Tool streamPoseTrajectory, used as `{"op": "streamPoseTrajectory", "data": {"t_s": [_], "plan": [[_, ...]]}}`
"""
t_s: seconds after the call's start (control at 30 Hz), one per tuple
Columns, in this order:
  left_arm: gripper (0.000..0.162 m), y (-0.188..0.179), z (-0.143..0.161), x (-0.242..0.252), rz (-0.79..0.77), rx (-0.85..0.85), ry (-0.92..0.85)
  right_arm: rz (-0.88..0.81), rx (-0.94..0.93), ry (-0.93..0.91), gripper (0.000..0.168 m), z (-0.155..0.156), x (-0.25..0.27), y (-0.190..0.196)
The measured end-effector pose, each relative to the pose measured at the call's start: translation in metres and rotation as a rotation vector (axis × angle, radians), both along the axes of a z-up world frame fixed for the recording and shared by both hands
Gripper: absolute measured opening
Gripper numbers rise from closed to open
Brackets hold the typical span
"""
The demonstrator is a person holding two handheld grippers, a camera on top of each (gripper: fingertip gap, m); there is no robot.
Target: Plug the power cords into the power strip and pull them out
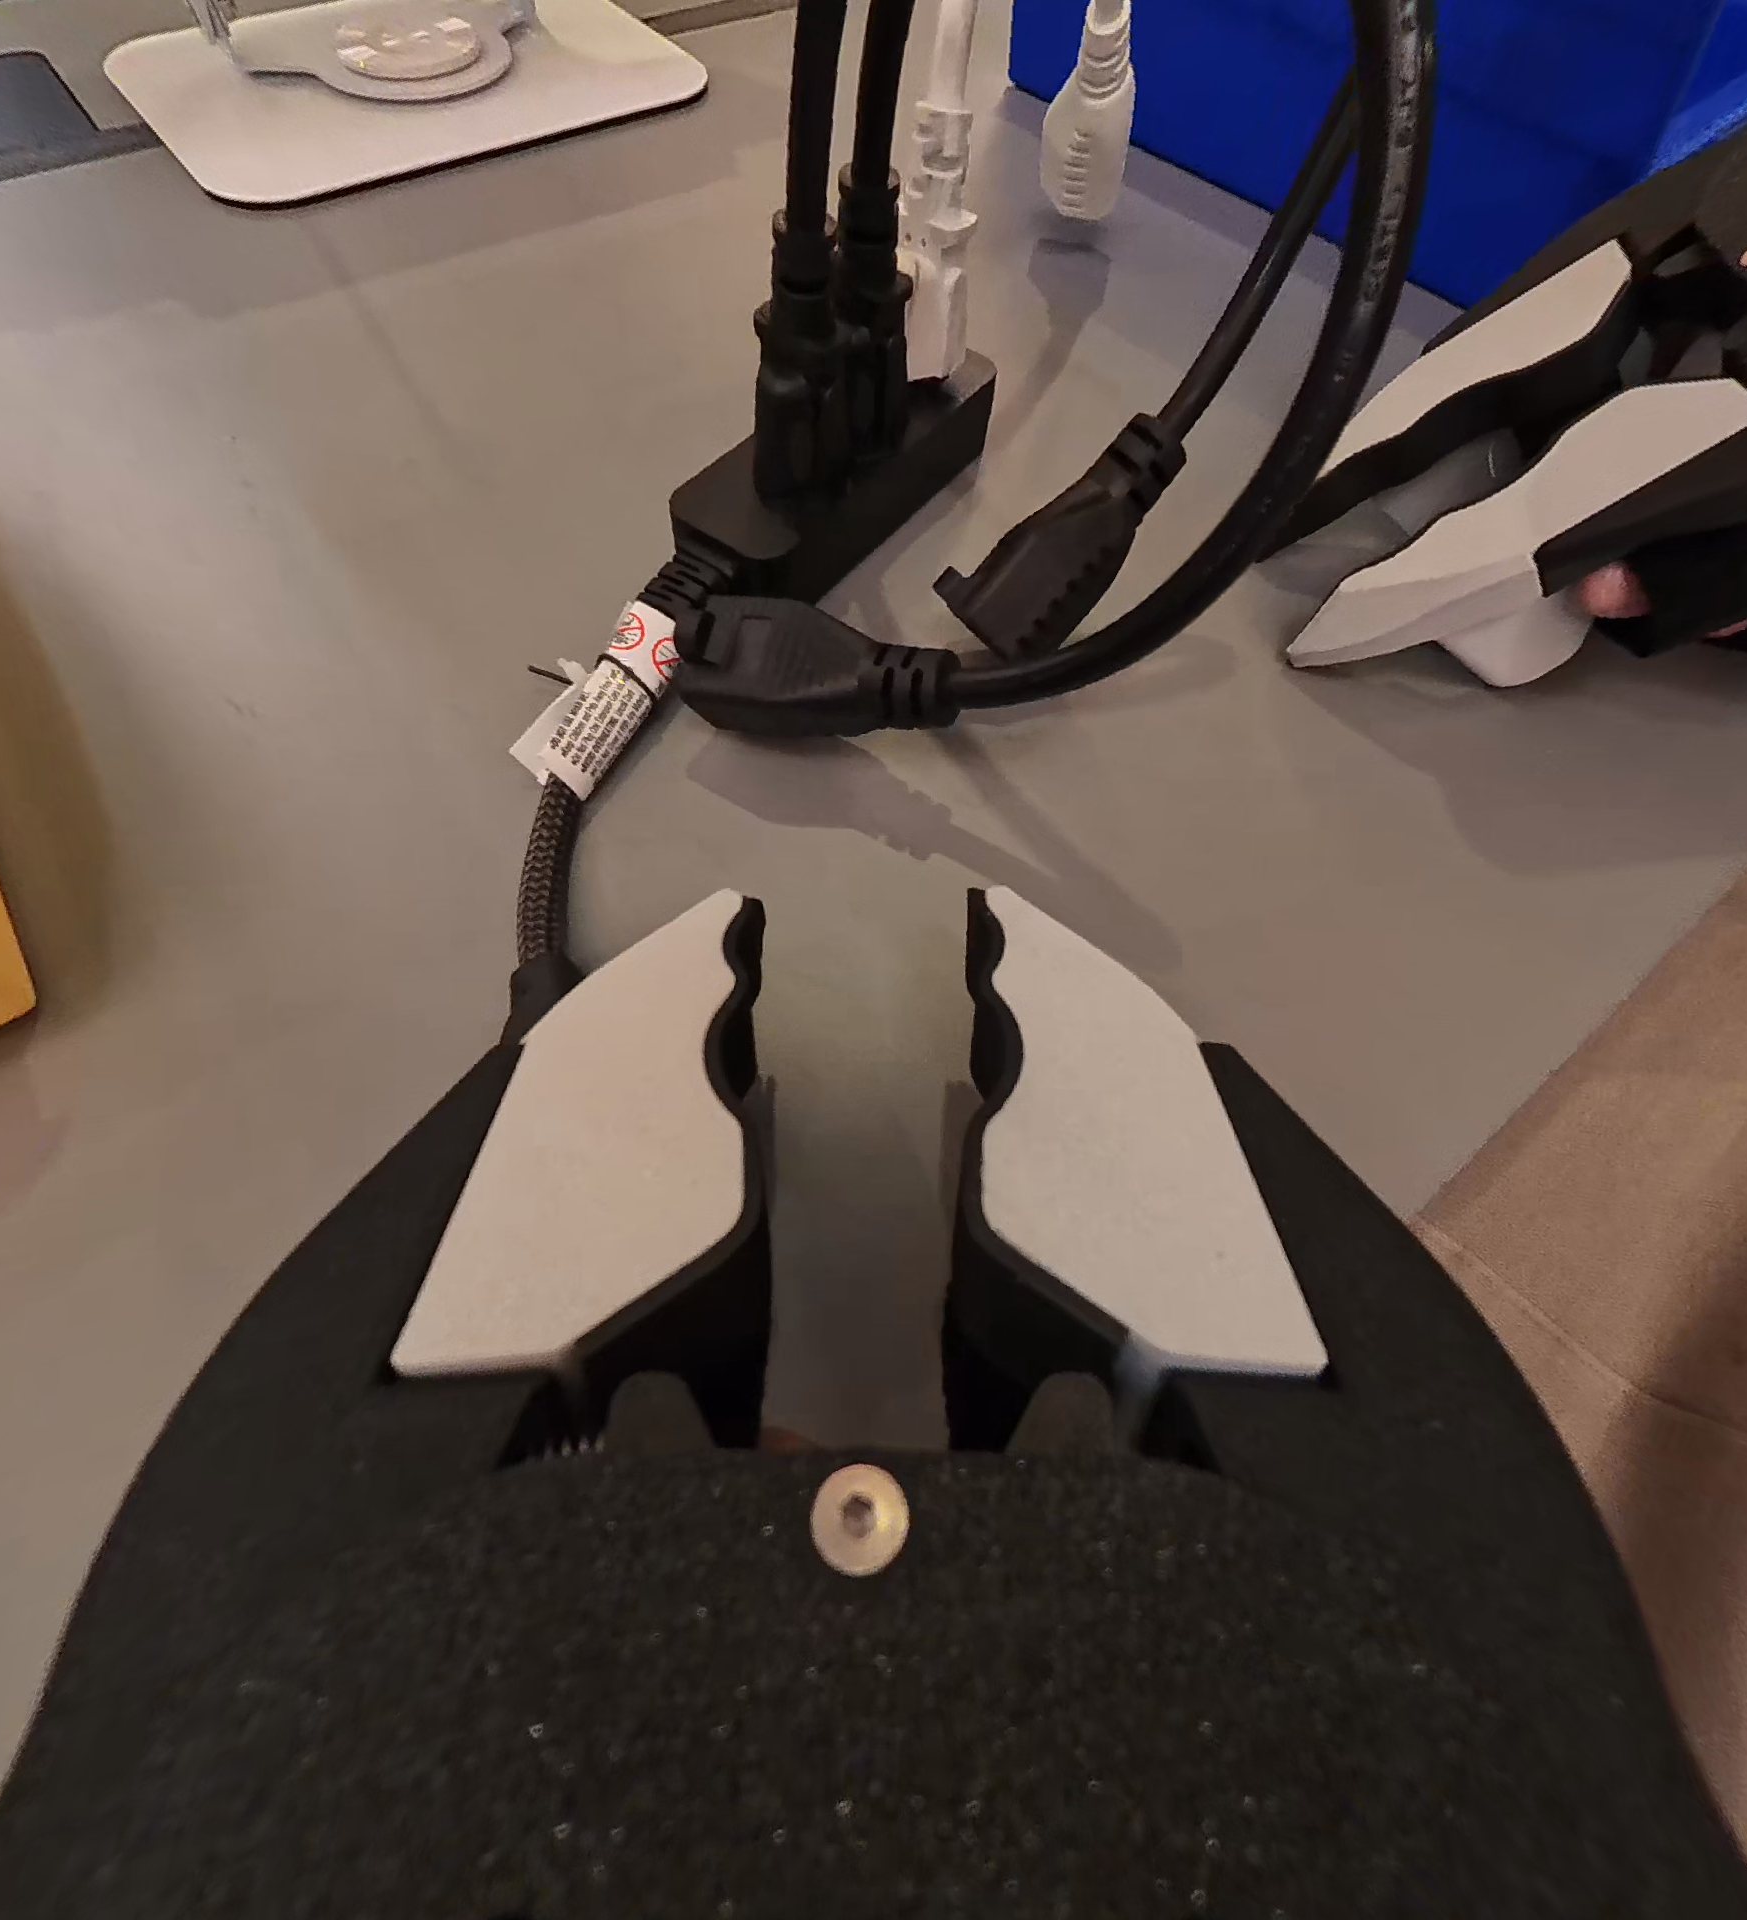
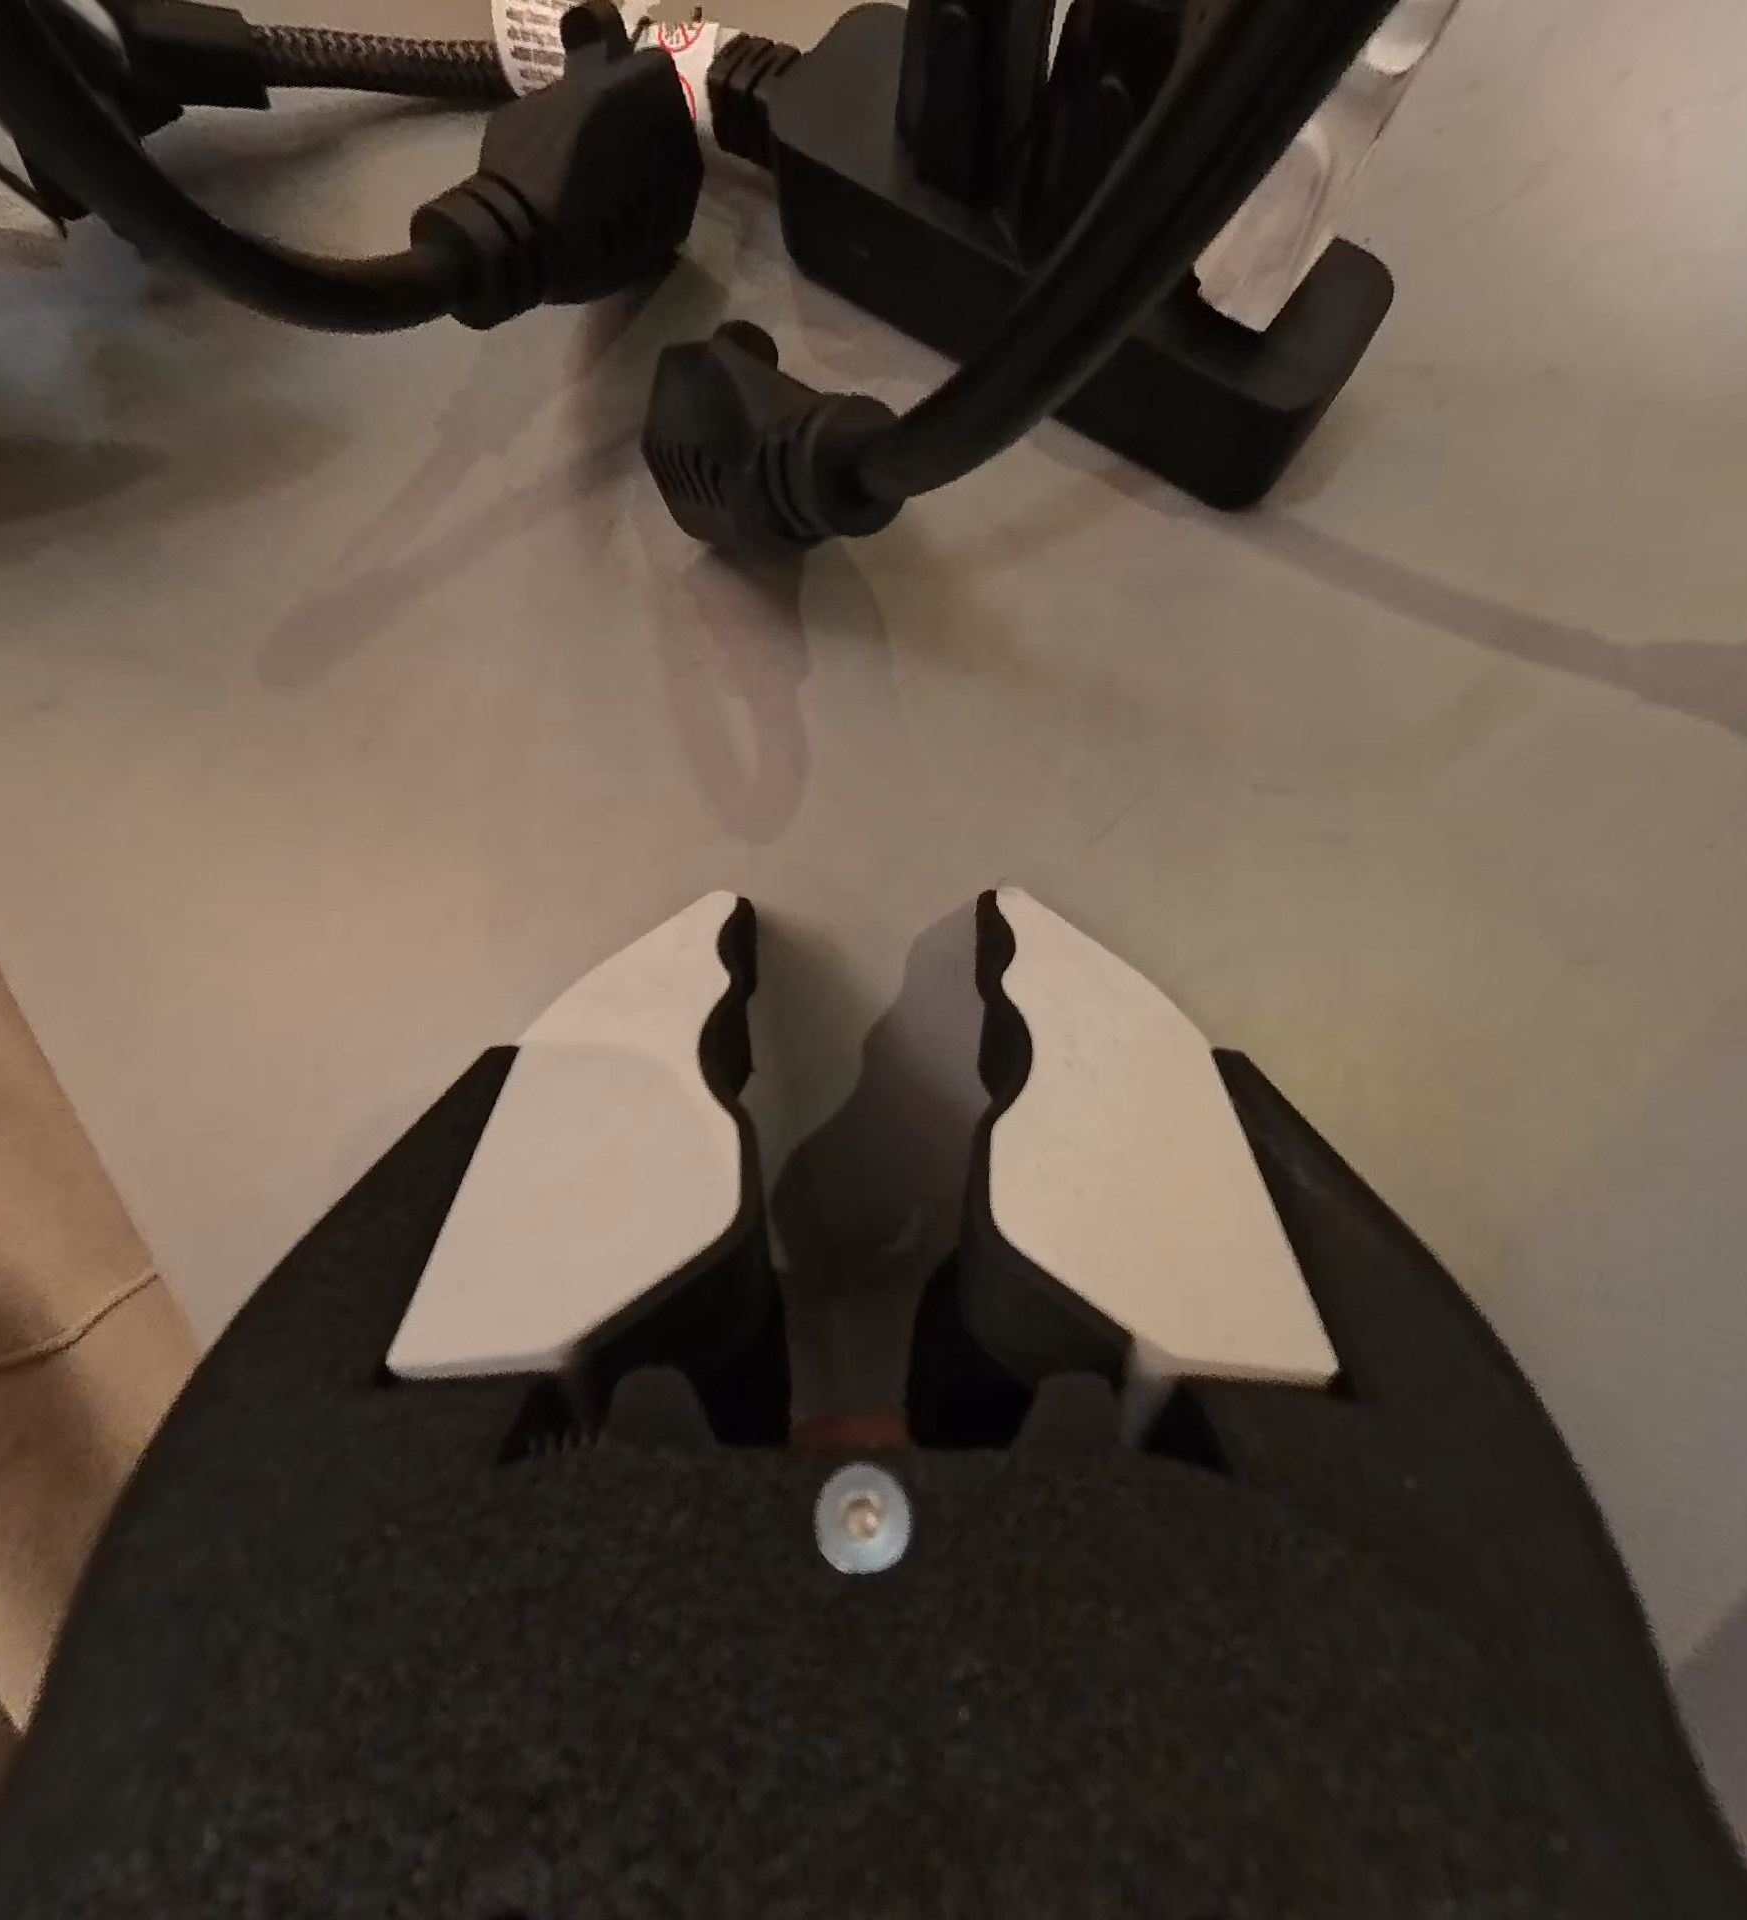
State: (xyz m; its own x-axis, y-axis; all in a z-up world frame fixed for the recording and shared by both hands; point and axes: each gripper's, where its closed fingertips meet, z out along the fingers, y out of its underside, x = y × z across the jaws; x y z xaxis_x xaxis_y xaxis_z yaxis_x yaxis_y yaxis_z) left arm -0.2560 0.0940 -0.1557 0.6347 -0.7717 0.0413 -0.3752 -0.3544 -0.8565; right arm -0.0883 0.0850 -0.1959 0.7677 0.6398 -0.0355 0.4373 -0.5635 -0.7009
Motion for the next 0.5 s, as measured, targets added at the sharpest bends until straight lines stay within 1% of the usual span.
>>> {"op": "streamPoseTrajectory", "data": {"t_s": [0.27, 0.4, 0.5], "plan": [[0.037, -0.003, 0.005, -0.002, 0.001, 0.021, -0.013, 0.010, 0.004, -0.006, 0.041, 0.000, -0.001, 0.000], [0.037, -0.001, 0.016, -0.004, 0.016, 0.054, -0.050, 0.011, 0.004, -0.005, 0.041, 0.000, -0.001, 0.000], [0.038, 0.008, 0.028, -0.010, 0.064, 0.103, -0.090, 0.012, 0.002, -0.003, 0.041, 0.000, -0.001, 0.000]]}}
